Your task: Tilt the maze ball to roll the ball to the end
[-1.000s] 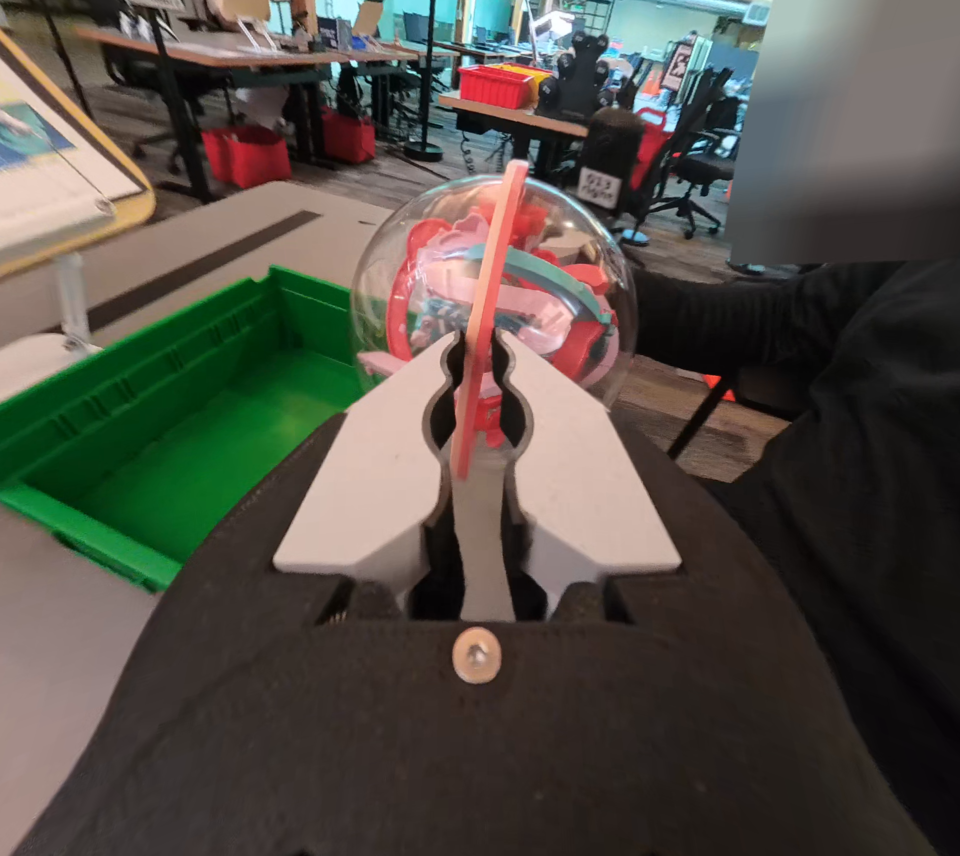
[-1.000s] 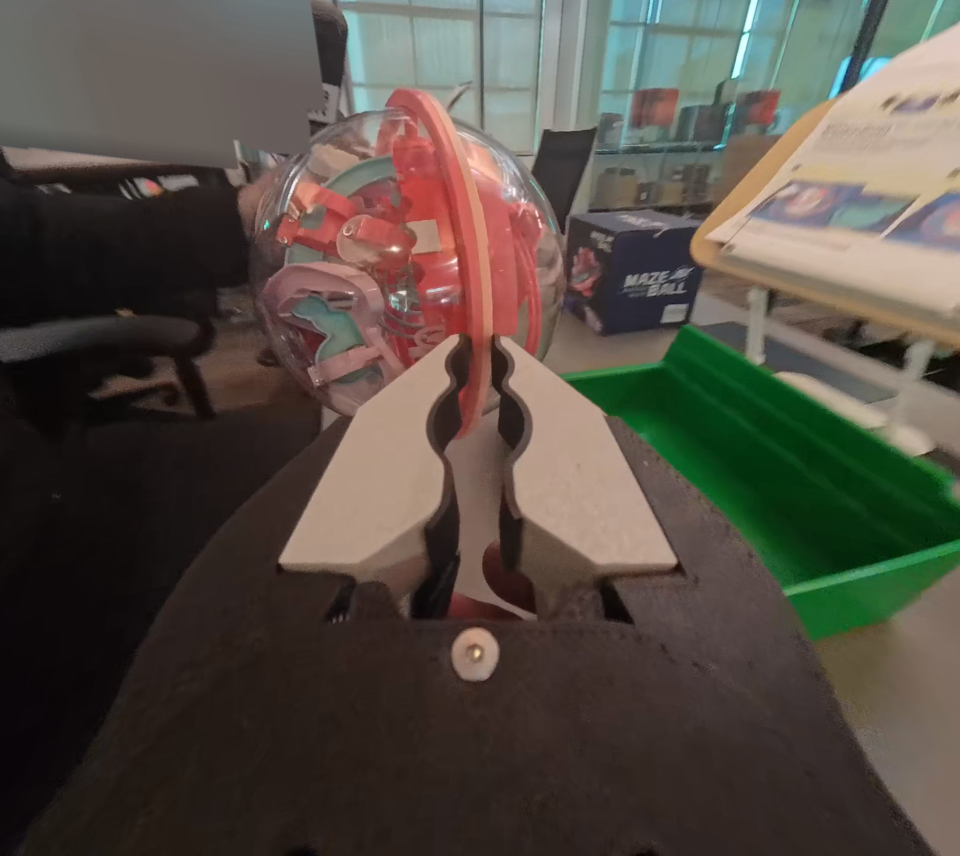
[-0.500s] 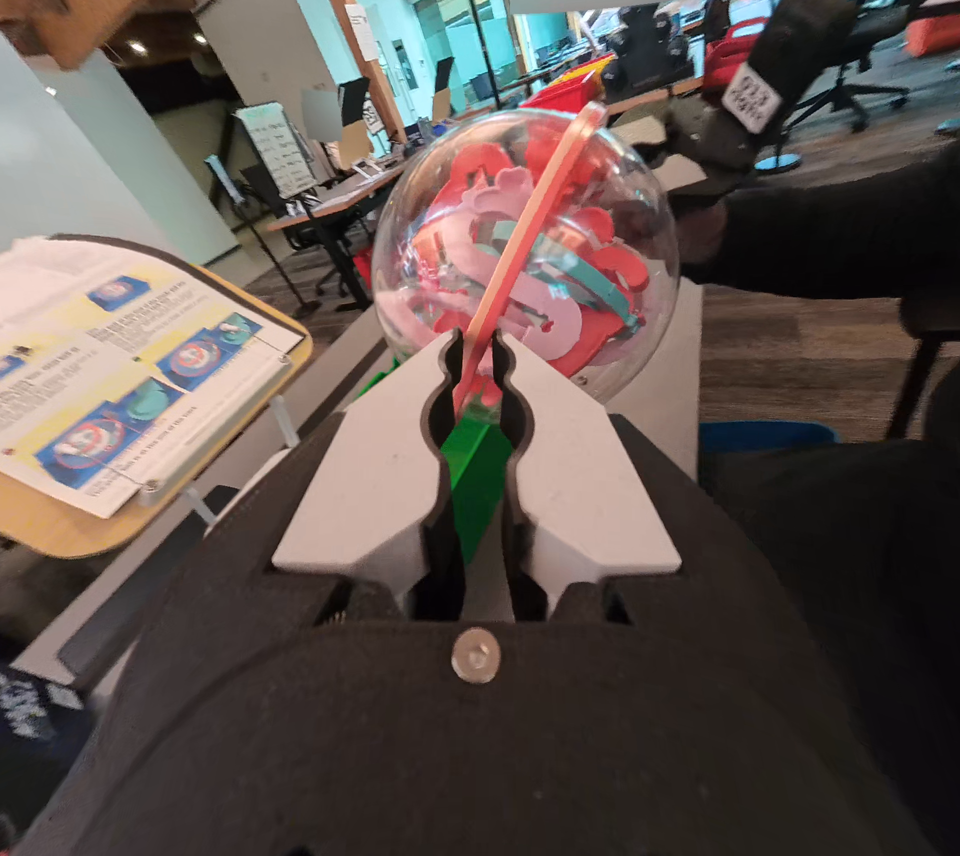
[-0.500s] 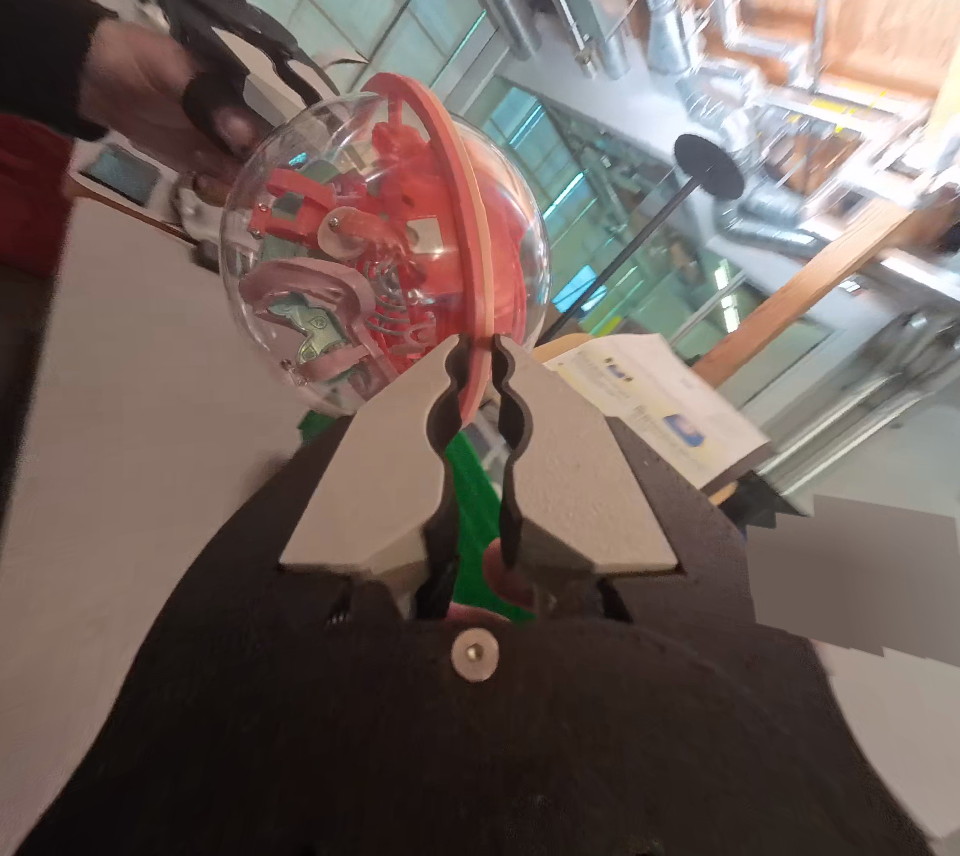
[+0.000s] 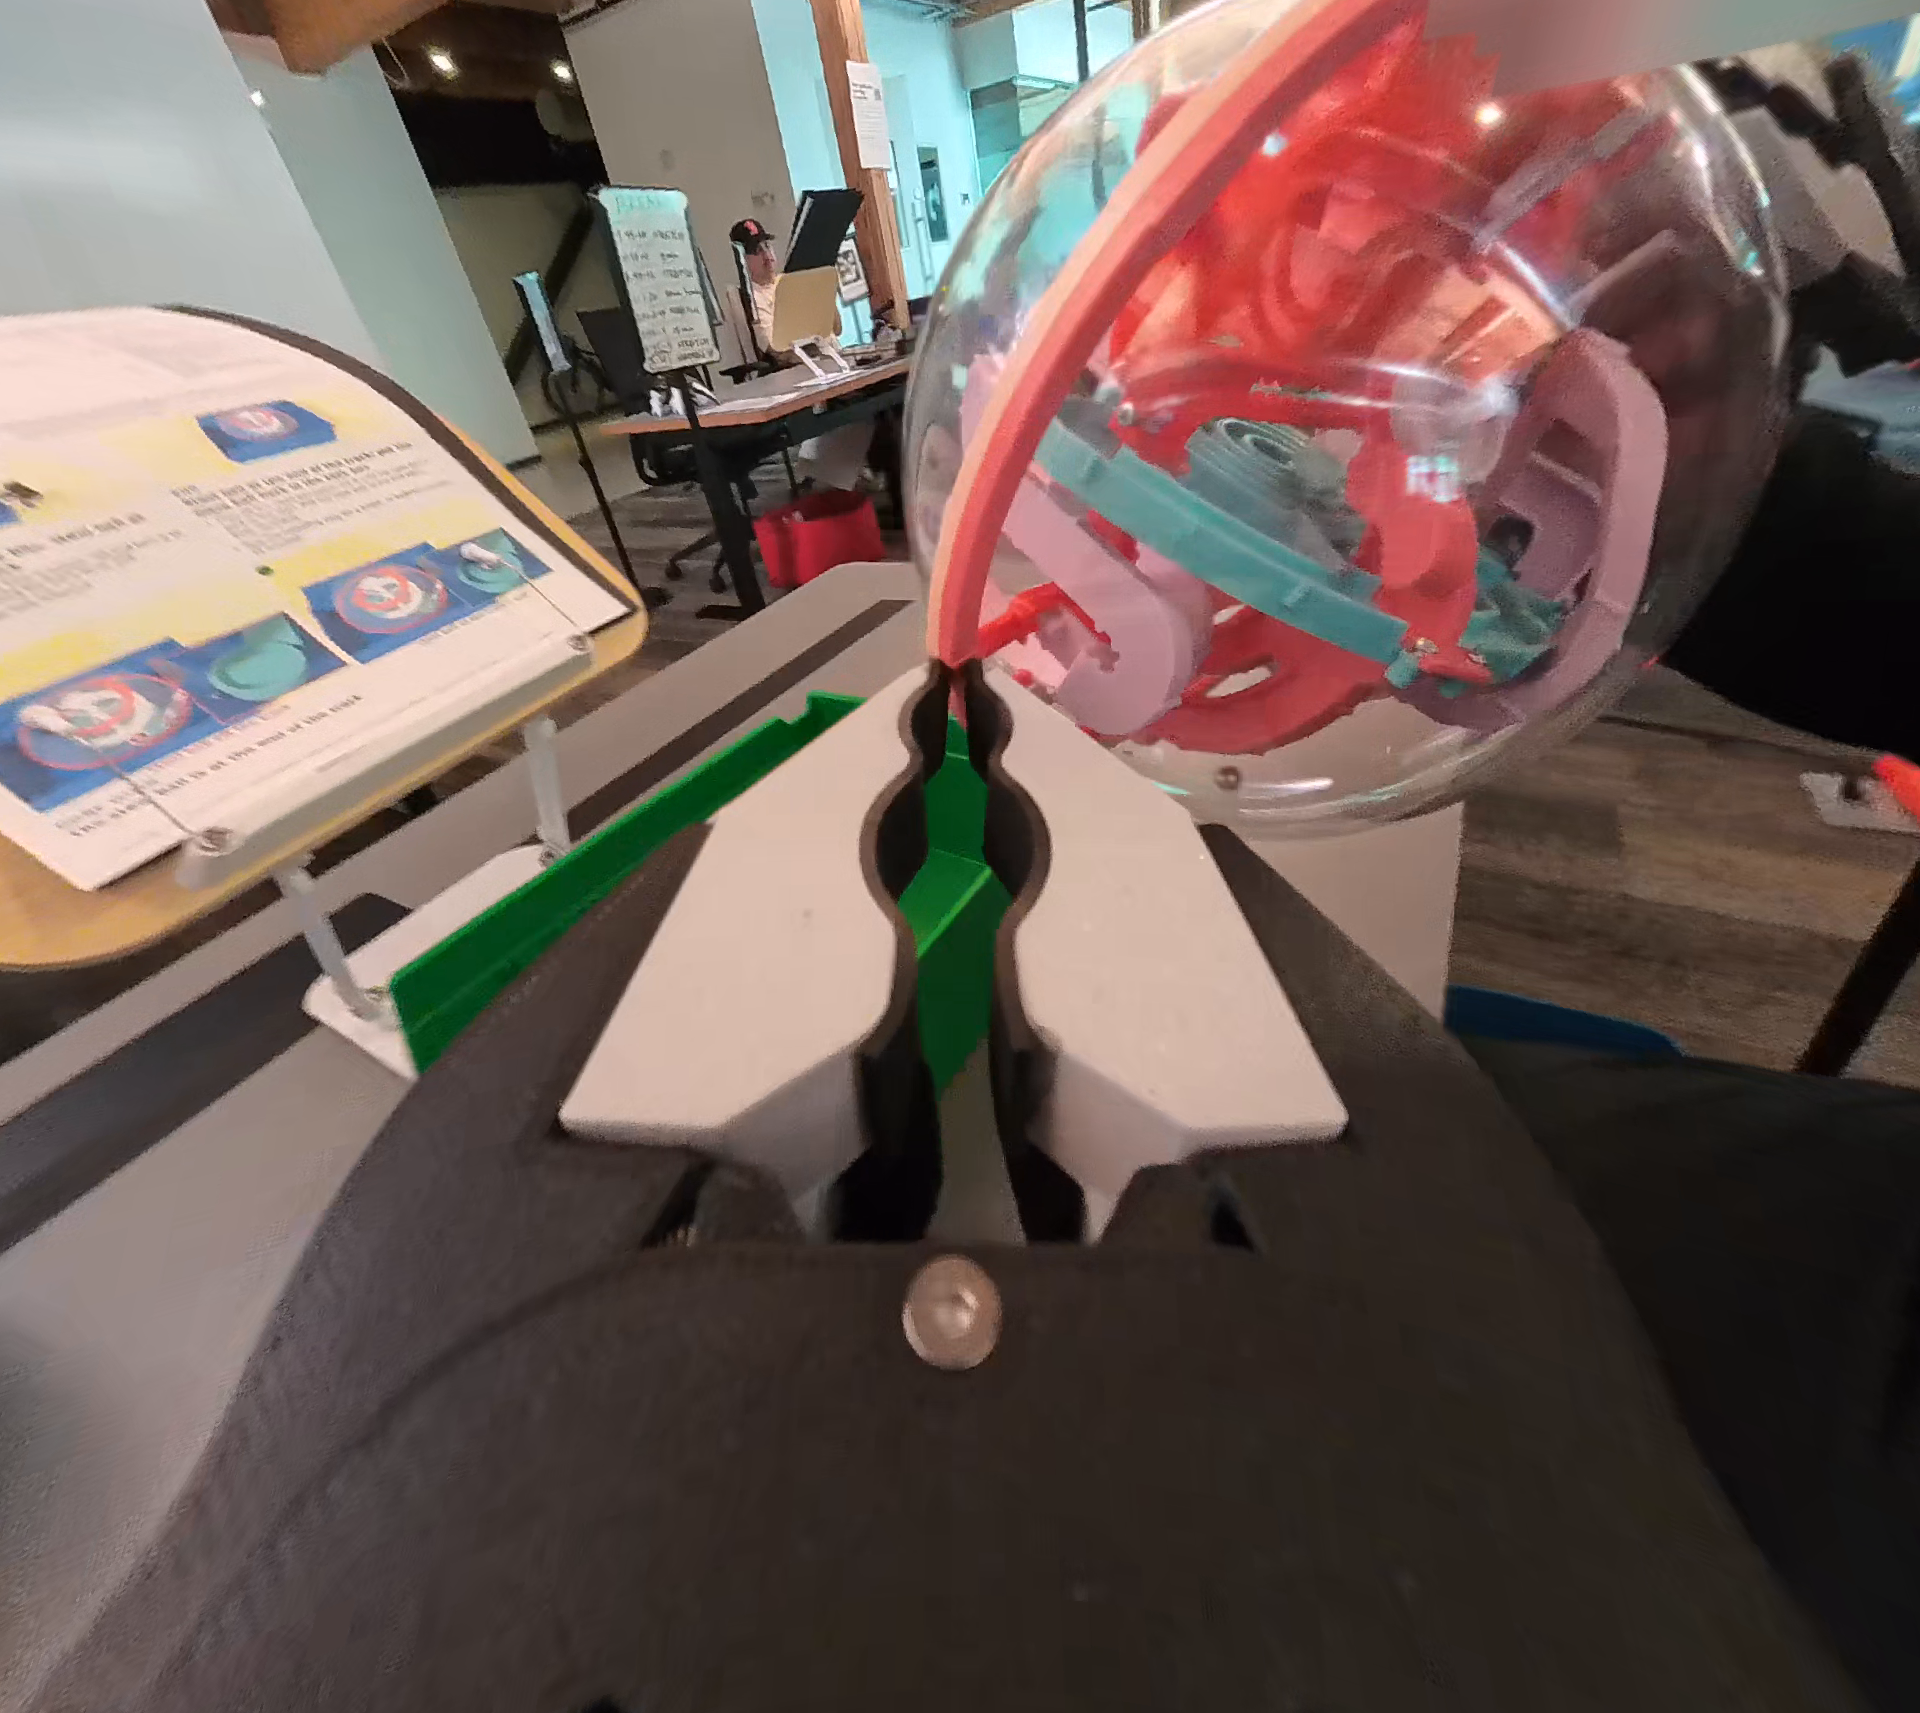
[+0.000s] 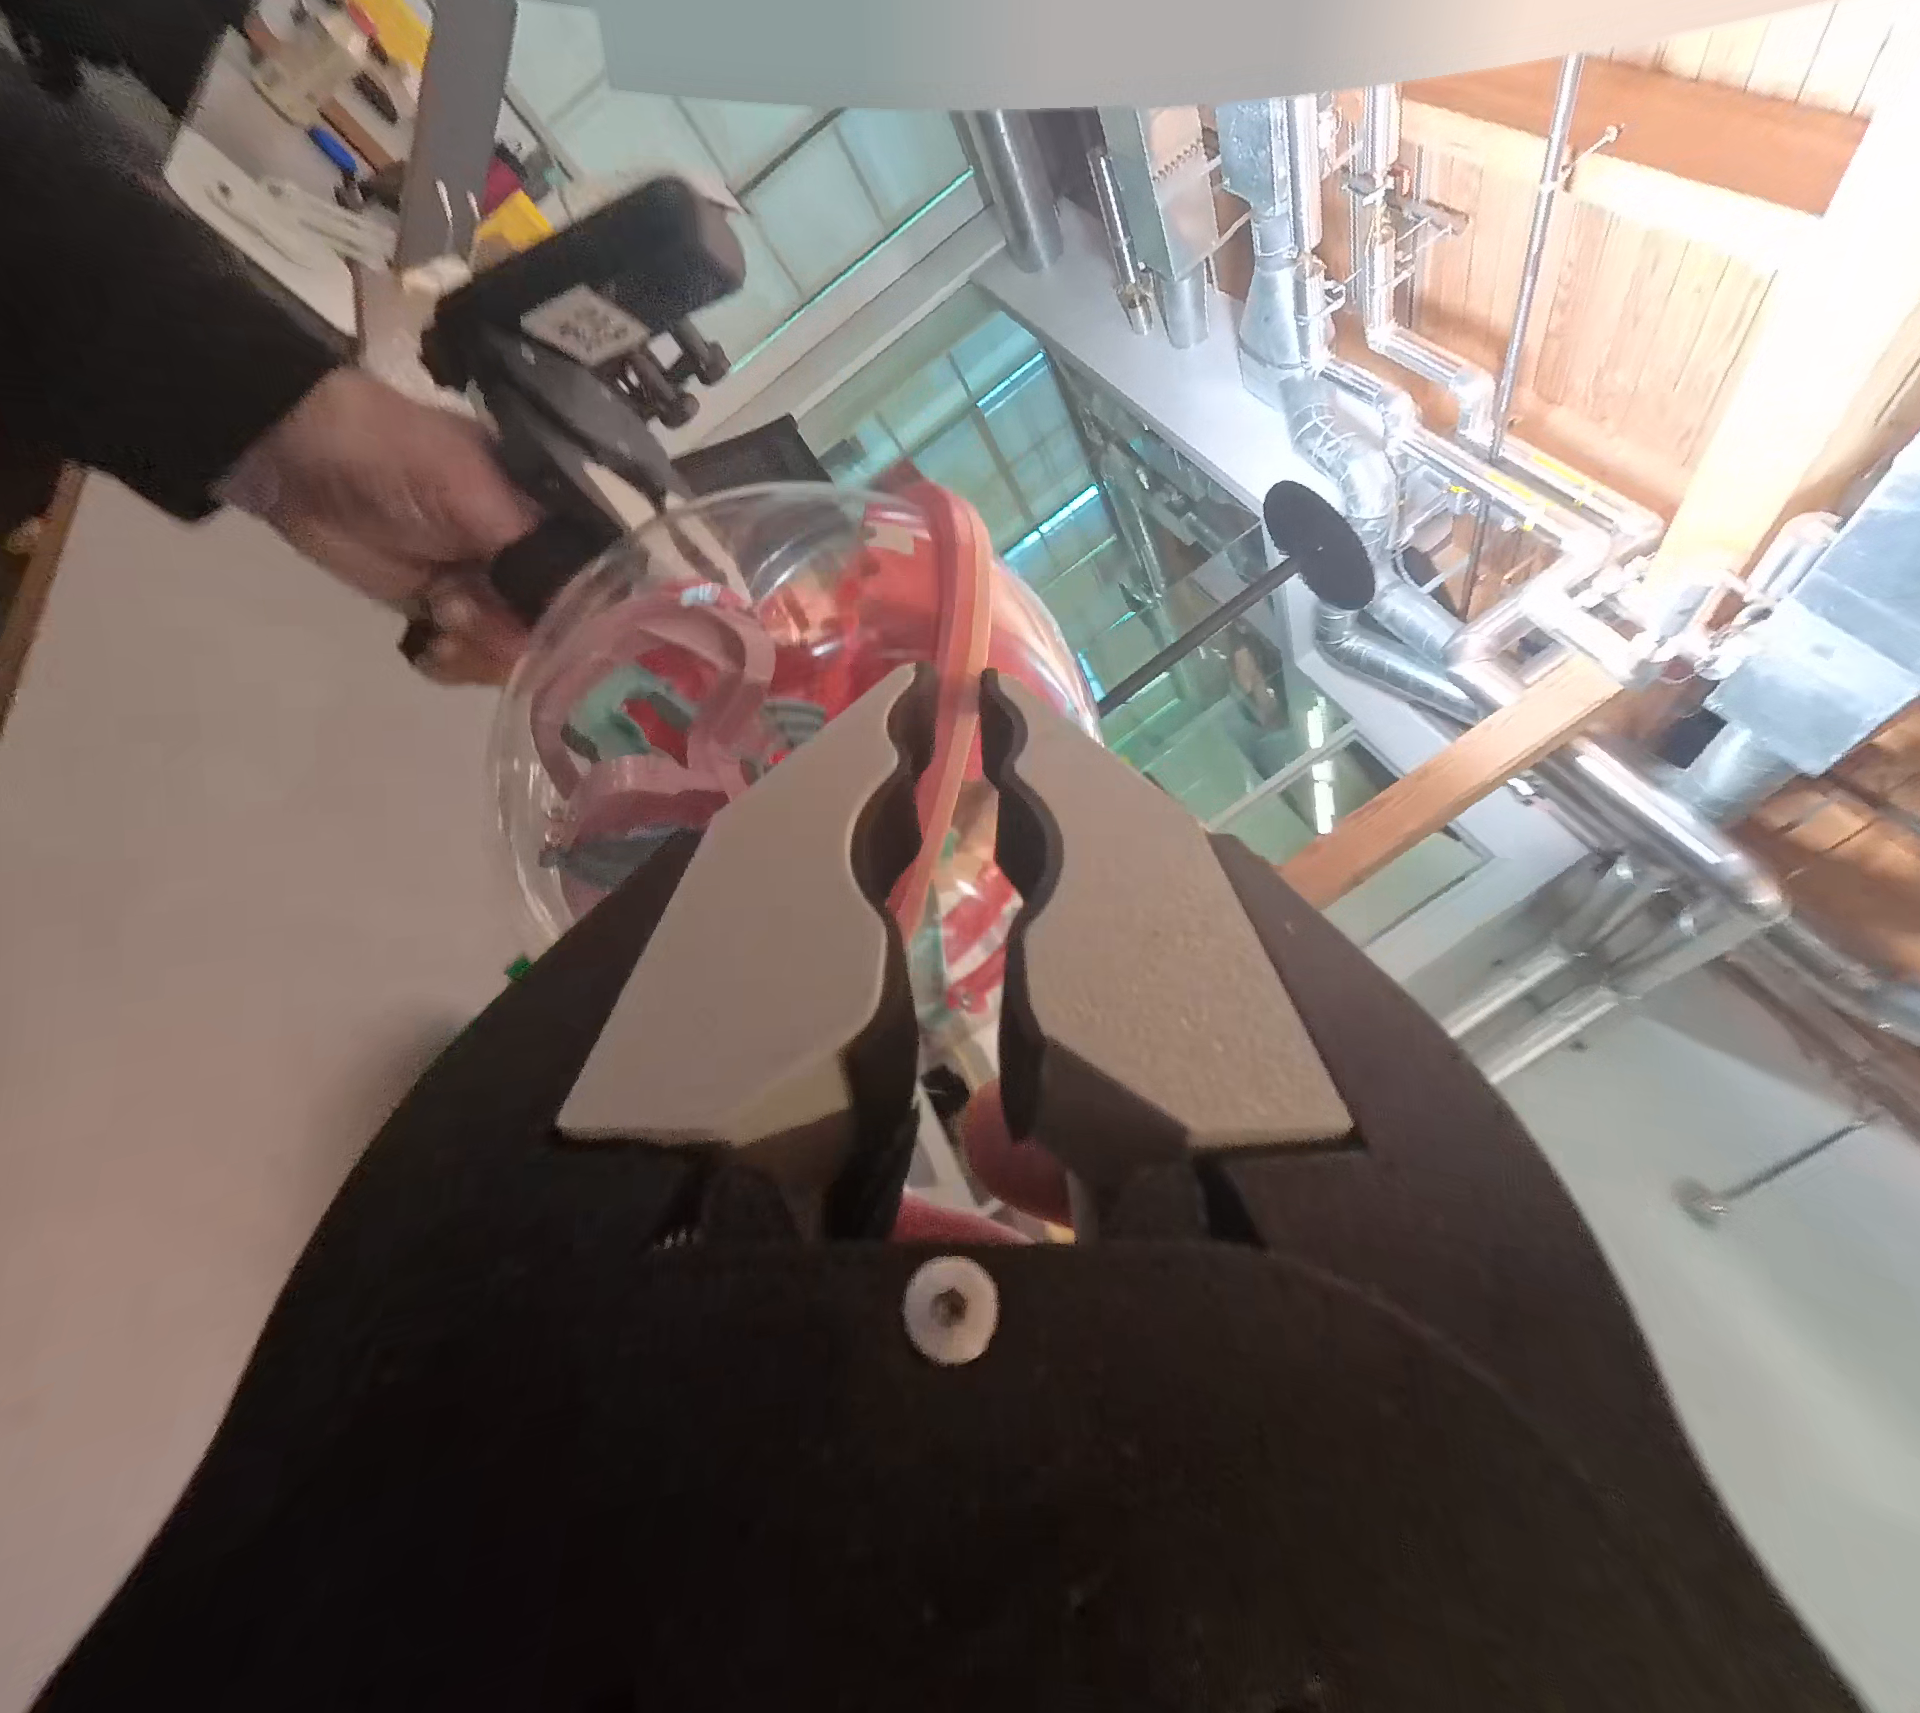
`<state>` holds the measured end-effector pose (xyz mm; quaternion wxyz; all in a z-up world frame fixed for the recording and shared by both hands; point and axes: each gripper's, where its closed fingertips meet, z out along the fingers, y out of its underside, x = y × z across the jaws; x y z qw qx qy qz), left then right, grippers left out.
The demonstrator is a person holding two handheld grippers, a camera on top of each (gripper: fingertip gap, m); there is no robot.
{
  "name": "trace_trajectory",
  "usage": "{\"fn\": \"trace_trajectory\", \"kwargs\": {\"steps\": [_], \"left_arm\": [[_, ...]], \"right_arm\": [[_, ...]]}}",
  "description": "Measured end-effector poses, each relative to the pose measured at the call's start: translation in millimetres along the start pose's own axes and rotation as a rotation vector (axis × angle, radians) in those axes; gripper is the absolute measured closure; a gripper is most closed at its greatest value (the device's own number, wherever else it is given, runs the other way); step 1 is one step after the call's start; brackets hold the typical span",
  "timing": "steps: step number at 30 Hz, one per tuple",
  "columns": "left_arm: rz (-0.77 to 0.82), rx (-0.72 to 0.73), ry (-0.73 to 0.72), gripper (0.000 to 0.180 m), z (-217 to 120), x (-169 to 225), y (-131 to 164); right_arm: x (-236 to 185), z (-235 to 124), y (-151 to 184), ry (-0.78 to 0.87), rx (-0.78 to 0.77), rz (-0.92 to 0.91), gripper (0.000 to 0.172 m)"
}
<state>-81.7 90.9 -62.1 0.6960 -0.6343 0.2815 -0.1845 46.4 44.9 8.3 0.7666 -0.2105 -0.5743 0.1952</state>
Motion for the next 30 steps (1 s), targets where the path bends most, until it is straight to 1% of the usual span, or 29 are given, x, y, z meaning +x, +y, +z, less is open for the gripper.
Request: {"fn": "trace_trajectory", "kwargs": {"steps": [5, 7, 9, 11, 17, 20, 23, 30], "left_arm": [[-0.184, 0.012, 0.040, 0.179, 20, 4, 18], [-0.259, 0.020, 0.028, 0.179, 27, 1, 26], [-0.327, 0.052, 0.030, 0.180, 30, -2, 27], [-0.340, 0.027, 0.015, 0.180, 36, -4, 35], [-0.390, -0.030, 0.012, 0.180, 46, -5, 46], [-0.388, -0.060, 0.014, 0.180, 52, -2, 48], [-0.401, -0.041, 0.008, 0.180, 53, -6, 40], [-0.400, -0.076, 0.004, 0.180, 55, -7, 32]], "right_arm": [[16, 8, 6, -0.045, 0.004, 0.227, 0.166], [23, 13, 16, -0.084, -0.029, 0.322, 0.166], [29, 17, 23, -0.115, -0.038, 0.377, 0.166], [31, 21, 30, -0.182, -0.059, 0.479, 0.166], [39, 35, 43, -0.313, -0.142, 0.662, 0.165], [48, 44, 47, -0.313, -0.185, 0.658, 0.165], [57, 52, 46, -0.309, -0.208, 0.662, 0.166], [72, 72, 46, -0.332, -0.293, 0.661, 0.166]]}}
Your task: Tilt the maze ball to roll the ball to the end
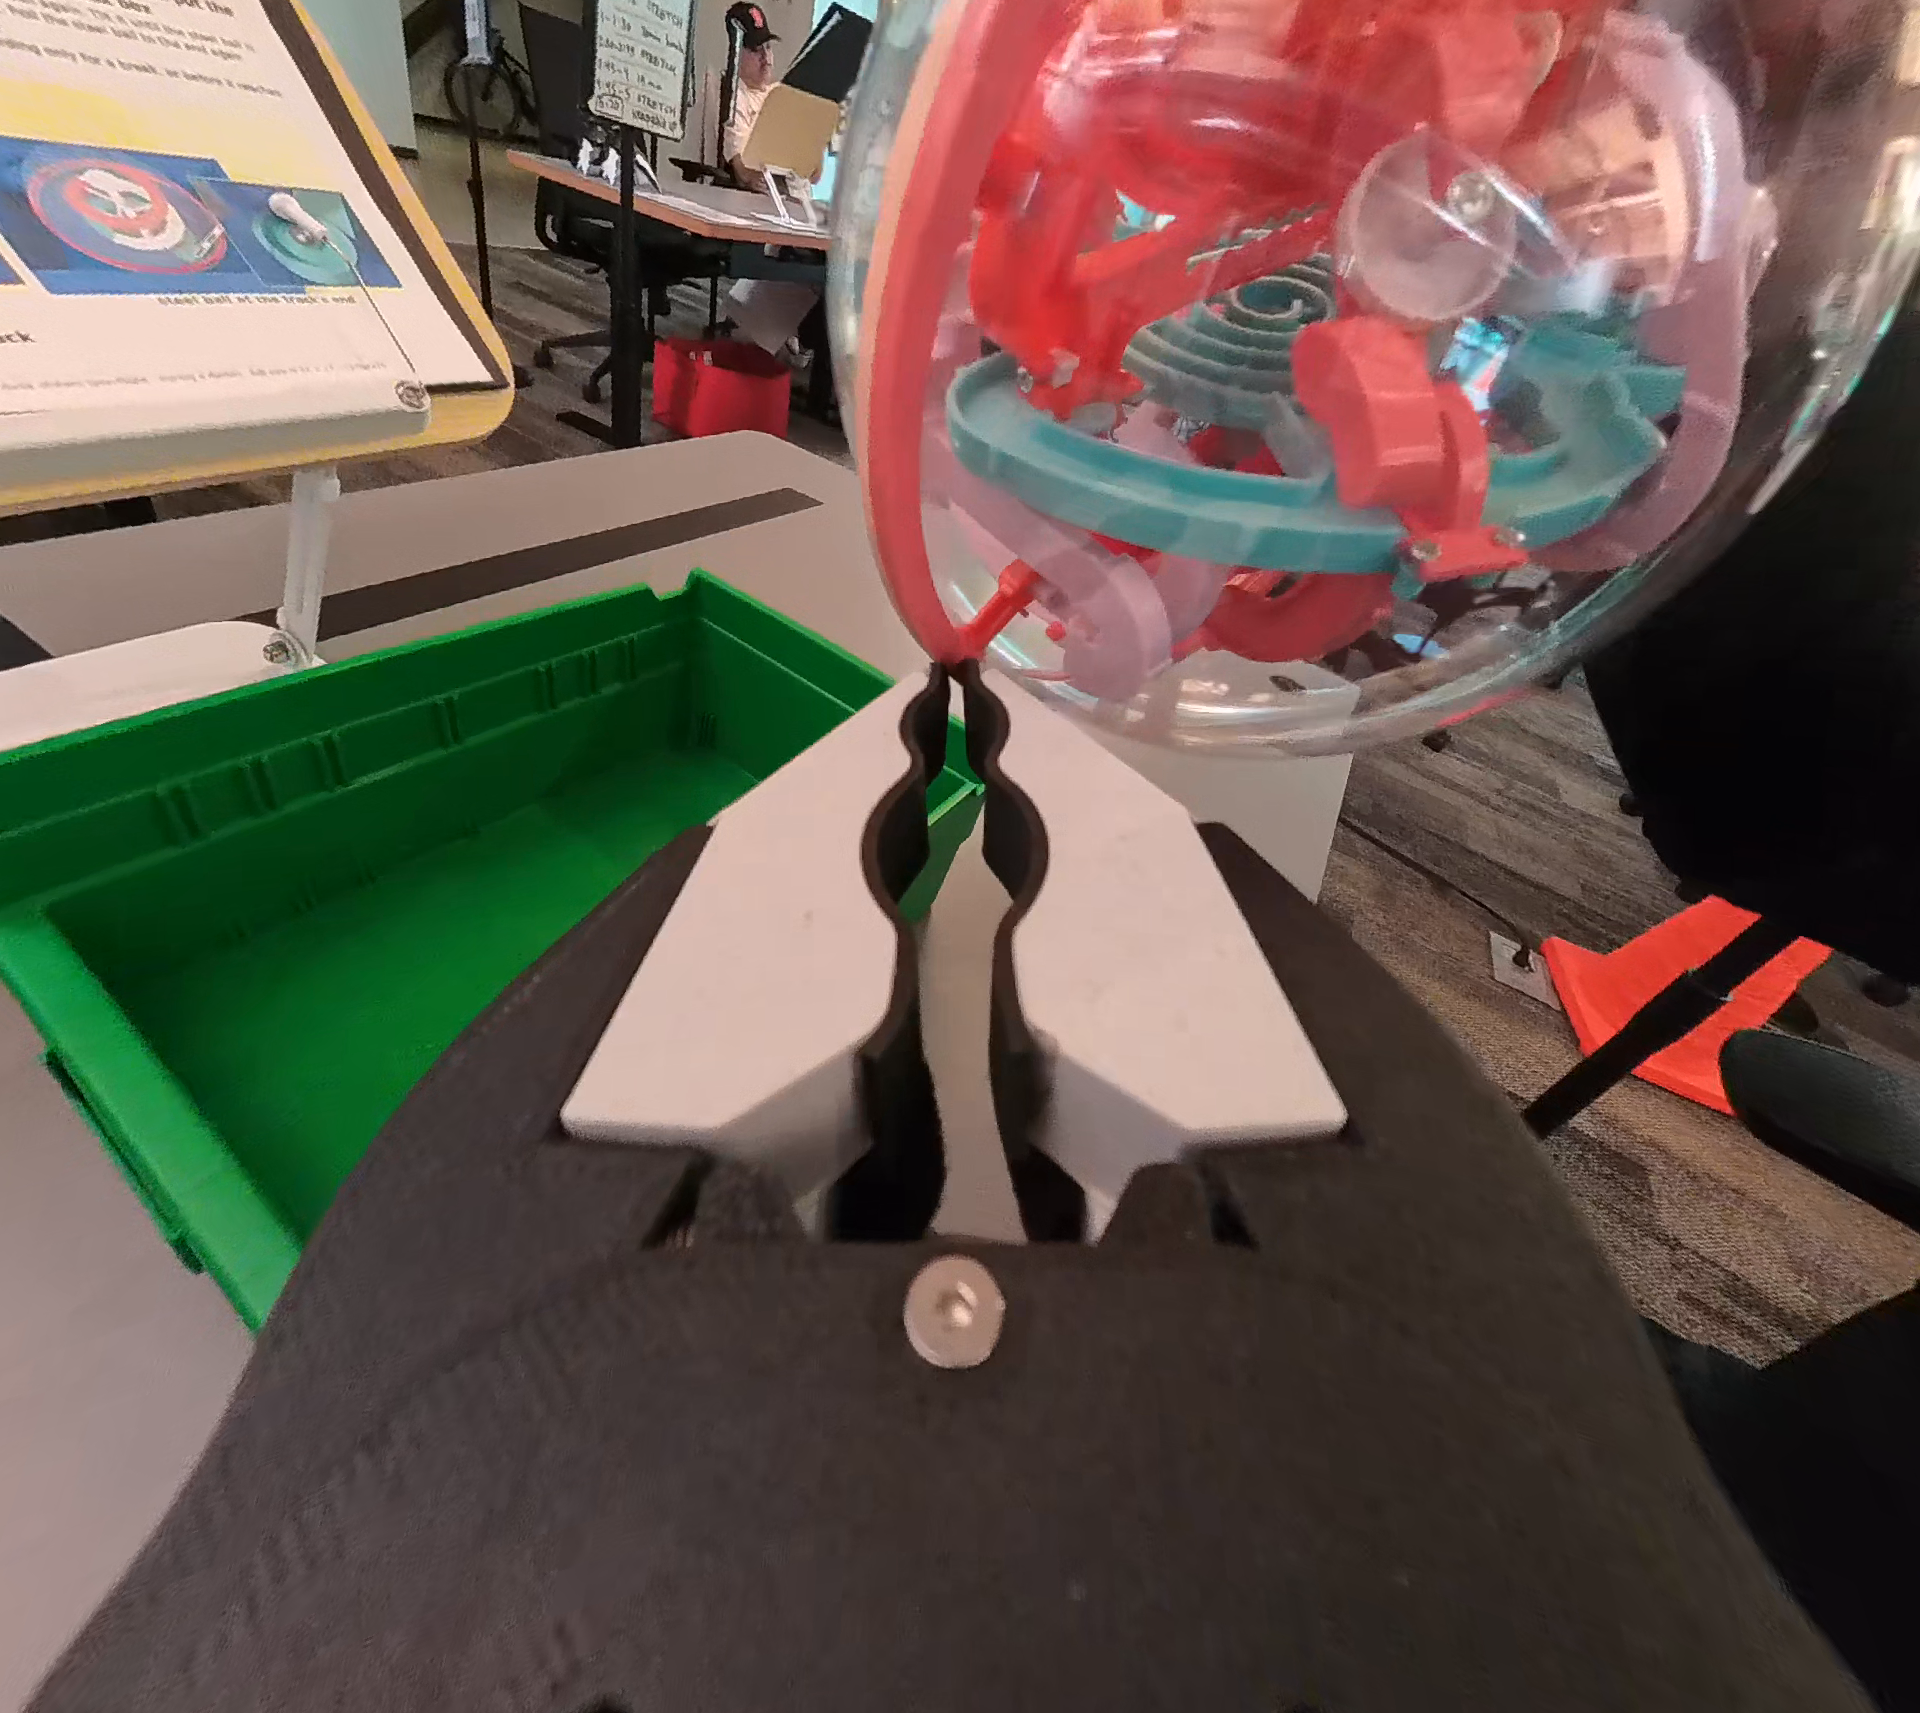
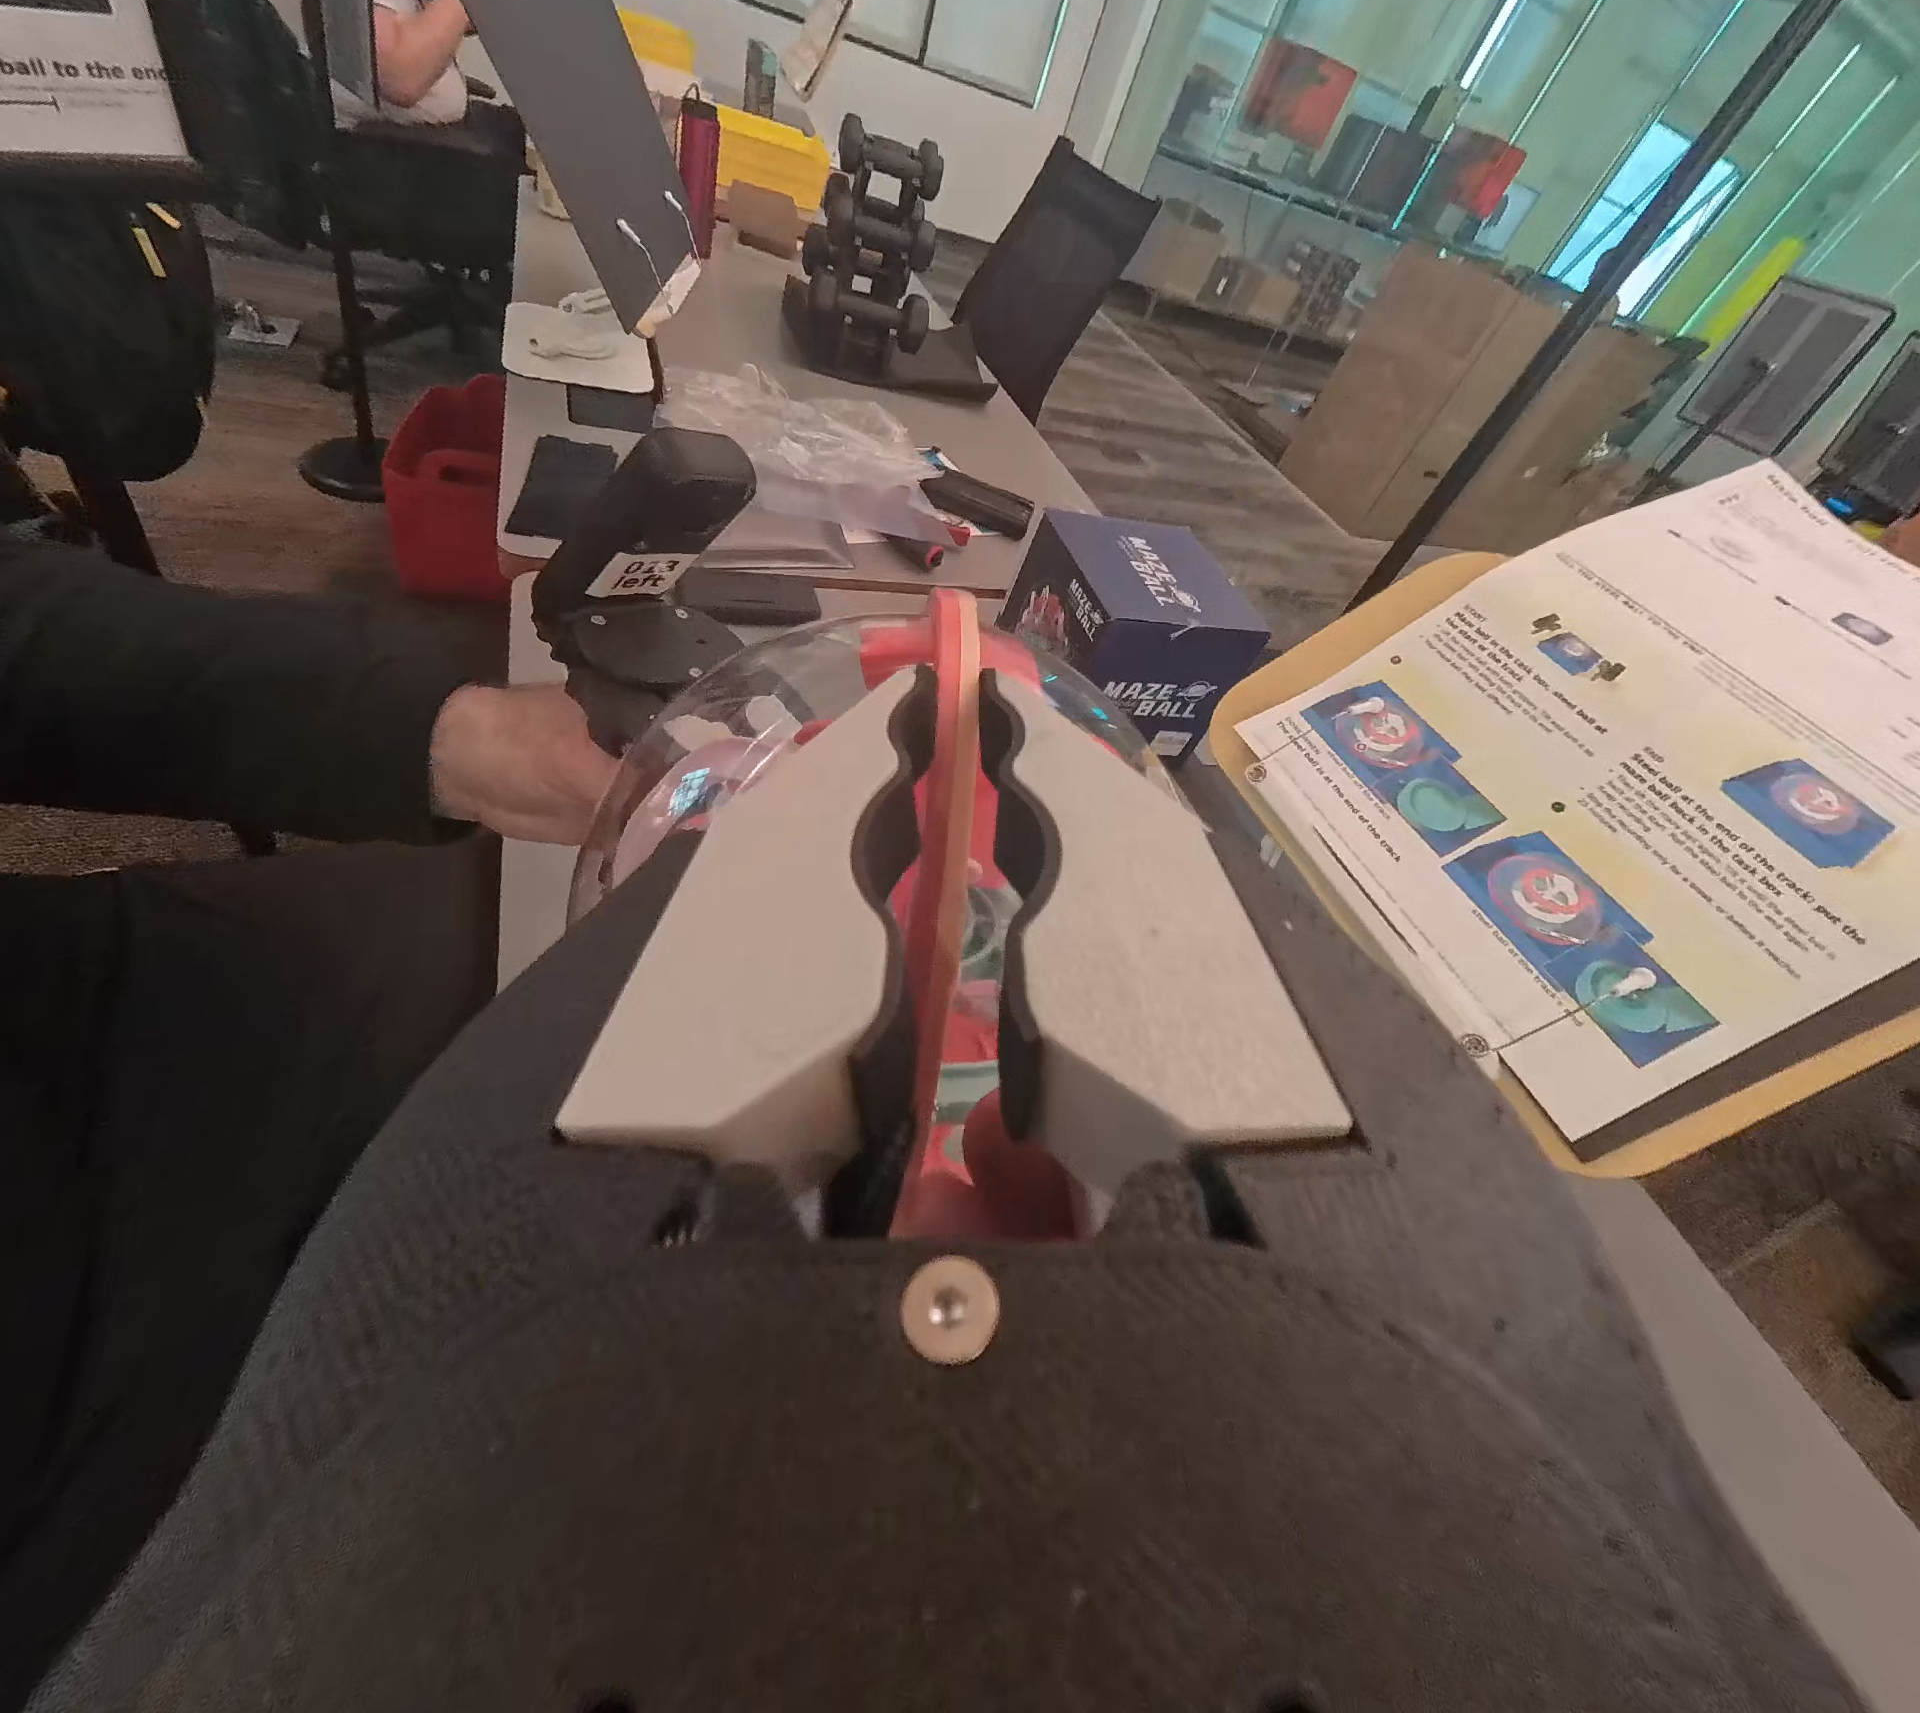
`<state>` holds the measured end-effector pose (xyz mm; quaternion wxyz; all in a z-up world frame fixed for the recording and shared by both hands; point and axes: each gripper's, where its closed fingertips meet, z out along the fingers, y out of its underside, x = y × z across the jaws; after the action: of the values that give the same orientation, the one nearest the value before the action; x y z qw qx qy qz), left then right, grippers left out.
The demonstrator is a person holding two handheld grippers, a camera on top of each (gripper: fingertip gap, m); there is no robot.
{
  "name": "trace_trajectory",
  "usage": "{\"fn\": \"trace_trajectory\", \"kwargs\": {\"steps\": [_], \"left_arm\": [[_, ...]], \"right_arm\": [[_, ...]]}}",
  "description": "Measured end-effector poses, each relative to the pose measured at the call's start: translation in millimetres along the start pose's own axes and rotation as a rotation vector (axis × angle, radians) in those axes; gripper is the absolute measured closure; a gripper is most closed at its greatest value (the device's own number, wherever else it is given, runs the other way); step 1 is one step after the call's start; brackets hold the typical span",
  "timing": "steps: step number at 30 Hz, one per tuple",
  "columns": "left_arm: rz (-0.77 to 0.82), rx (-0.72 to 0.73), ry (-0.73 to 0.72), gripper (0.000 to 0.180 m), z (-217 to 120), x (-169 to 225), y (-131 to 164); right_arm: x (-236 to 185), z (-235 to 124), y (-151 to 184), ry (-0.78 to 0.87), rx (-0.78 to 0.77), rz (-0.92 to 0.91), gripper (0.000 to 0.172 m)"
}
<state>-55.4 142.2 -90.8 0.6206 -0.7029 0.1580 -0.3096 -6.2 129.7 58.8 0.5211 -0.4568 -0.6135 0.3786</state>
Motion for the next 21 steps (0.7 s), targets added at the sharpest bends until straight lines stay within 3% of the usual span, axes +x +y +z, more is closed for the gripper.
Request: {"fn": "trace_trajectory", "kwargs": {"steps": [7, 12, 21], "left_arm": [[0.009, 0.047, 0.001, 0.180, -14, 11, -20], [0.052, 0.105, 0.010, 0.180, -31, 22, -43], [0.174, 0.206, -0.002, 0.180, -55, 54, -96]], "right_arm": [[23, -1, -13, -0.054, 0.042, 0.147, 0.166], [37, -10, -22, -0.125, 0.155, 0.302, 0.166], [47, -35, -50, -0.183, 0.379, 0.384, 0.166]]}}
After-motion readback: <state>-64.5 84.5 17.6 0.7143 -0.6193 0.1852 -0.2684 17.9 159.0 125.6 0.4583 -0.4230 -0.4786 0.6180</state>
